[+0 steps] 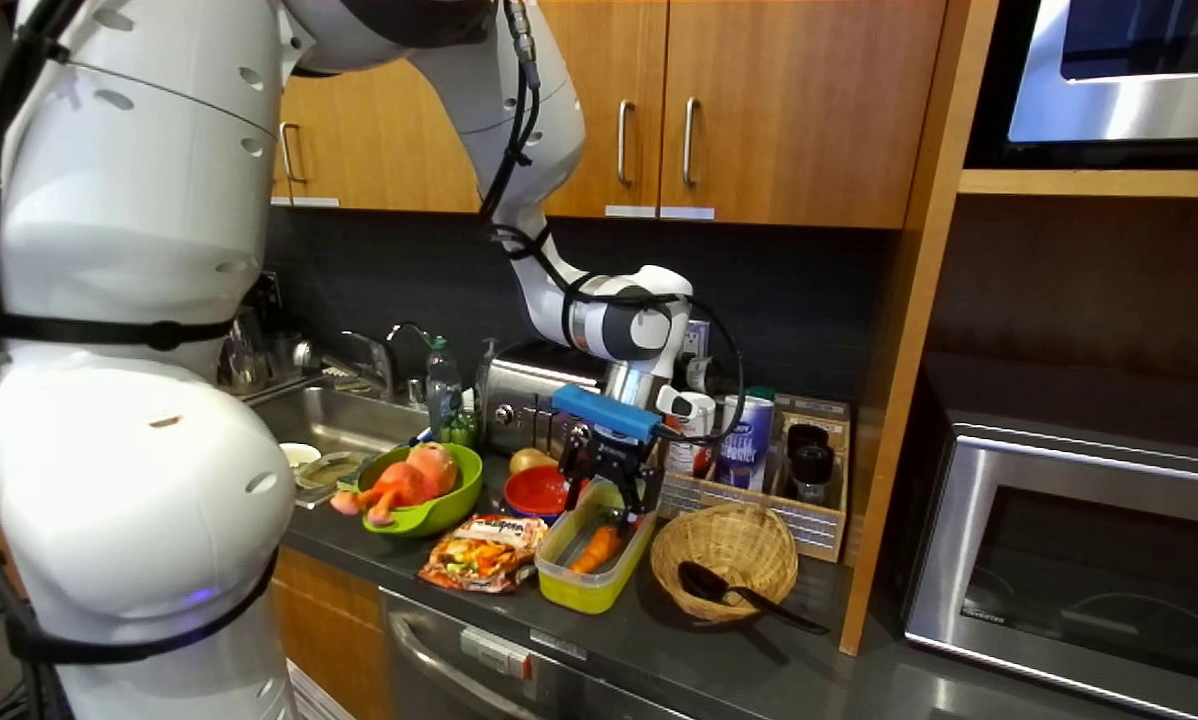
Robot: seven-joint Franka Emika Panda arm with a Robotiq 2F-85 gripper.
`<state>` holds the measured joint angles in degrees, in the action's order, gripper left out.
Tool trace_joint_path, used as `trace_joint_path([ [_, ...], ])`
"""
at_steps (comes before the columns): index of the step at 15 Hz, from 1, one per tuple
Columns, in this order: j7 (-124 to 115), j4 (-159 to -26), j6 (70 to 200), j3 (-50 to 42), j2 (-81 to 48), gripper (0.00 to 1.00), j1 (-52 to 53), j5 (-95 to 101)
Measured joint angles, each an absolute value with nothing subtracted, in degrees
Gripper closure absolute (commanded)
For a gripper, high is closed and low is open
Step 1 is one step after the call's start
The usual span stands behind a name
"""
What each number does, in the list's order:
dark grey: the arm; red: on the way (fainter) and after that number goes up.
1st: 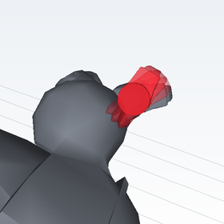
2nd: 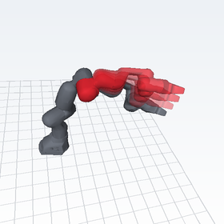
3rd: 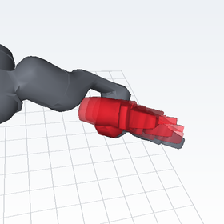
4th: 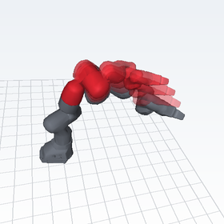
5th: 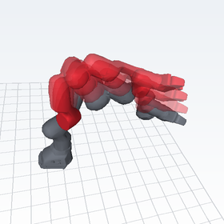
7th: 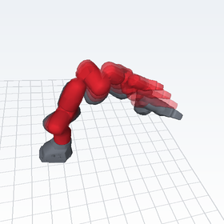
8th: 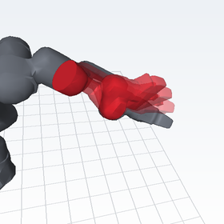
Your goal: Put the carrot in the basket.
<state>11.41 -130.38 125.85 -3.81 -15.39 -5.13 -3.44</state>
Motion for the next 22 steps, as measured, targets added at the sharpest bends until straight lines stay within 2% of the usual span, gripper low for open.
trace_joint_path([
  [5,11.4,-130.4,125.8,-3.8,-15.4,0.78,-5.1,-3.5],
  [7,11.4,-130.4,125.8,-3.8,-15.4,0.9,-5.2,-3.5],
  [8,11.4,-130.4,125.8,-3.8,-15.4,0.9,-5.2,-3.5],
  [11,11.4,-130.4,125.8,-3.8,-15.4,0.73,-5.2,-3.5],
  [12,11.4,-130.4,125.8,-3.8,-15.4,0.61,-5.3,-3.5],
  [15,11.4,-130.4,125.8,-3.8,-15.5,0.41,-5.5,-3.5],
  [16,11.4,-130.4,125.8,-3.8,-15.5,0.39,-5.6,-3.5],
  [18,11.4,-130.4,125.7,-3.8,-15.5,0.43,-5.6,-3.5],
  [19,11.4,-130.4,125.7,-3.9,-15.5,0.4,-5.7,-3.5],
  [22,11.4,-130.4,125.7,-3.9,-15.5,0.47,-5.7,-3.5],
])
